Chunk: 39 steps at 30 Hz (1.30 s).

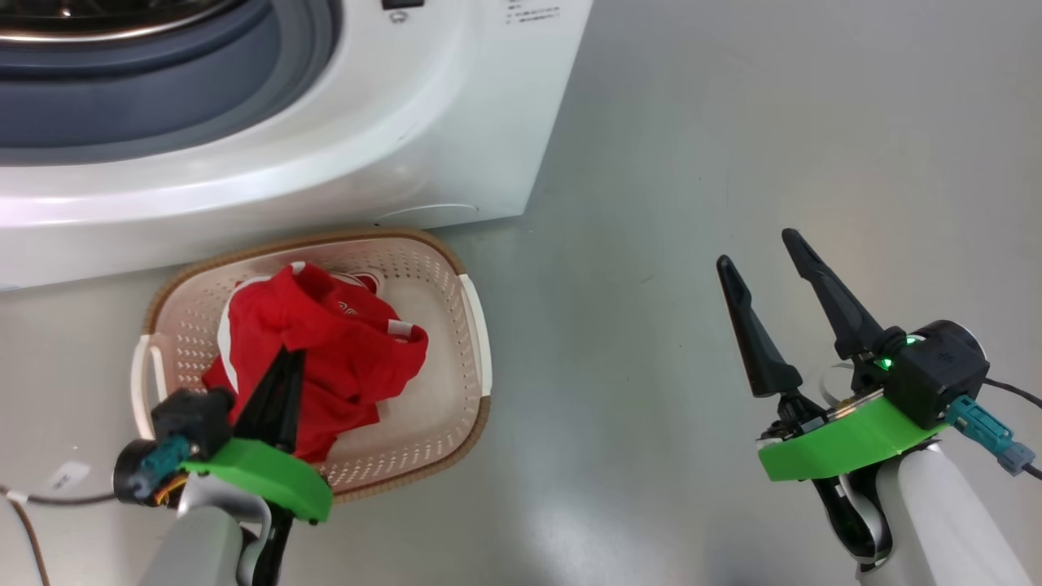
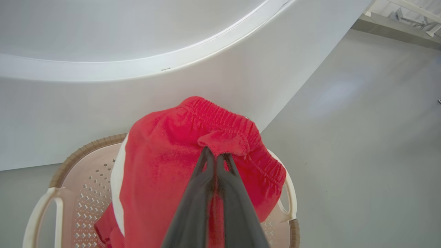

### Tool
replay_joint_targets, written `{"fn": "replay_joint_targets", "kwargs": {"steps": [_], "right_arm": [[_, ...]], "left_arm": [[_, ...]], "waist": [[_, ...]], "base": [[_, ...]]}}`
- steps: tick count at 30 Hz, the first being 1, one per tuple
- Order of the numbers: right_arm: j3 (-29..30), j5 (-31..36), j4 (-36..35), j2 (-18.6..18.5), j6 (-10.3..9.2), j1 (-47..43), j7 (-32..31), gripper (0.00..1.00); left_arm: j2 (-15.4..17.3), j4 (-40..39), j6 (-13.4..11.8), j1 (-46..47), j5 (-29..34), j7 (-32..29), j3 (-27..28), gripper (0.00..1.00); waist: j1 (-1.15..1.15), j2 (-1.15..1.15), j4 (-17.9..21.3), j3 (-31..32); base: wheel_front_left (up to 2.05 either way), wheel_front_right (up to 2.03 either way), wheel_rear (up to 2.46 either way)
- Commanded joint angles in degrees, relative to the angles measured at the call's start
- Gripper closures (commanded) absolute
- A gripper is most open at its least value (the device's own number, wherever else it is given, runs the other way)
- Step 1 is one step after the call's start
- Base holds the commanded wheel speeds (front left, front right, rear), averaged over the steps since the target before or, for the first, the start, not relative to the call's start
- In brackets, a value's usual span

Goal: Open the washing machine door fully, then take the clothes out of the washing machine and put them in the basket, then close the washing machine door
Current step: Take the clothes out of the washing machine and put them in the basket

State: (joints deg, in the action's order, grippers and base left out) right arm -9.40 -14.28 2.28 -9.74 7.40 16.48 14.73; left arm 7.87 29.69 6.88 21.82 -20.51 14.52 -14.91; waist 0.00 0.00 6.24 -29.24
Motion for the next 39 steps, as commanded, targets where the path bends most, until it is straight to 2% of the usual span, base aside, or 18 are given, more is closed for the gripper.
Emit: {"fn": "replay_joint_targets", "kwargs": {"steps": [1, 14, 30, 33, 36, 37, 39], "right_arm": [[-1.4, -0.3, -1.4, 0.2, 0.09, 0.2, 0.3, 0.0], [-2.1, 0.0, -1.3, 1.0, 0.09, 2.1, 0.3, 0.0], [-2.9, 0.0, -1.4, 1.5, 0.09, 3.4, 0.3, 0.0], [-3.1, 0.0, -1.4, 1.5, 0.09, 3.6, 0.3, 0.0], [-3.1, 0.0, -1.4, 1.6, 0.09, 3.7, 0.3, 0.0], [-3.1, 0.0, -1.4, 1.6, 0.09, 3.7, 0.3, 0.0], [-3.0, 0.0, -1.3, 1.6, 0.09, 3.7, 0.3, 0.0]], "left_arm": [[0.7, 1.6, 0.4, 1.8, 0.4, 0.5, 1.6, 1.0], [0.9, 24.8, 0.6, 13.2, -0.2, 0.5, -4.1, 1.0], [2.4, 37.7, 0.6, 21.6, -4.2, 0.5, -9.5, 1.0], [2.3, 39.3, 0.6, 22.5, -5.0, 0.5, -10.6, 0.86], [2.3, 40.2, 0.6, 23.1, -6.1, 0.5, -11.4, 0.64], [2.3, 40.4, 0.6, 23.3, -6.5, 0.5, -11.6, 0.52], [2.3, 40.7, 0.6, 23.5, -7.2, 0.5, -12.2, 0.19]], "waist": [[0.0, 0.0, 0.7, -0.6], [0.0, 0.0, 2.8, -3.2], [0.0, 0.0, 4.3, -5.5], [0.0, 0.0, 4.4, -5.7], [0.0, 0.0, 4.5, -5.9], [0.0, 0.0, 4.5, -5.9], [0.0, 0.0, 4.5, -5.8]], "base": [[0.0, 0.0, 0.0], [0.0, 0.0, 0.0], [0.0, 0.0, 0.0], [0.0, 0.0, 0.0], [0.0, 0.0, 0.0], [0.0, 0.0, 0.0], [0.0, 0.0, 0.0]]}}
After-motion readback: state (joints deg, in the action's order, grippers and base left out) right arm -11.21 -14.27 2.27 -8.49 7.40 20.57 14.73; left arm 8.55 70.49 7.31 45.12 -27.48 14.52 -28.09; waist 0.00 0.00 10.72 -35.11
